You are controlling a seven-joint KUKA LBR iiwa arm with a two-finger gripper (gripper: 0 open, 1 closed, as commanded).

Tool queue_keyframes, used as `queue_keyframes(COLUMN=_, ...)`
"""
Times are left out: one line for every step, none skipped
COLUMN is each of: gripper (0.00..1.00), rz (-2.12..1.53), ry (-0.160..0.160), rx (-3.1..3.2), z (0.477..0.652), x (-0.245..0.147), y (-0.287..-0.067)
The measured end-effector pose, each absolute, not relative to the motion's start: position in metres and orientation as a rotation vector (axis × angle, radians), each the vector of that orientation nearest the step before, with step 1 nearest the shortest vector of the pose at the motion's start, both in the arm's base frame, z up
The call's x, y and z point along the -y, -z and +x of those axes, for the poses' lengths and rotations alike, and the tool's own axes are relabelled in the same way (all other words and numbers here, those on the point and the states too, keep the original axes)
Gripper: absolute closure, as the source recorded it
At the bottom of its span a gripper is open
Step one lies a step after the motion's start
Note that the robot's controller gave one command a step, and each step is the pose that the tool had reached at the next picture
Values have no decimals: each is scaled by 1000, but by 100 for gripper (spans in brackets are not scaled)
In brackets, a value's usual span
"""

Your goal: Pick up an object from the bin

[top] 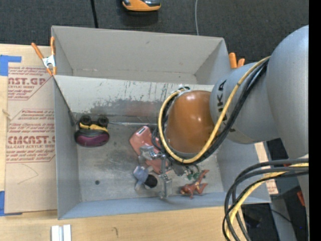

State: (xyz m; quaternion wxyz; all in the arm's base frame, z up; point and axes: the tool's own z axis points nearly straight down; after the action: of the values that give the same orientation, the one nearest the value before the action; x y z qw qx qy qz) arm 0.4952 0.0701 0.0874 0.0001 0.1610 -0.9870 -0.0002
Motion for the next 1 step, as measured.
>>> queue_keyframes(gripper=100, rz=843, ry=3, rx=3027, z=499, x=-85, y=-69)
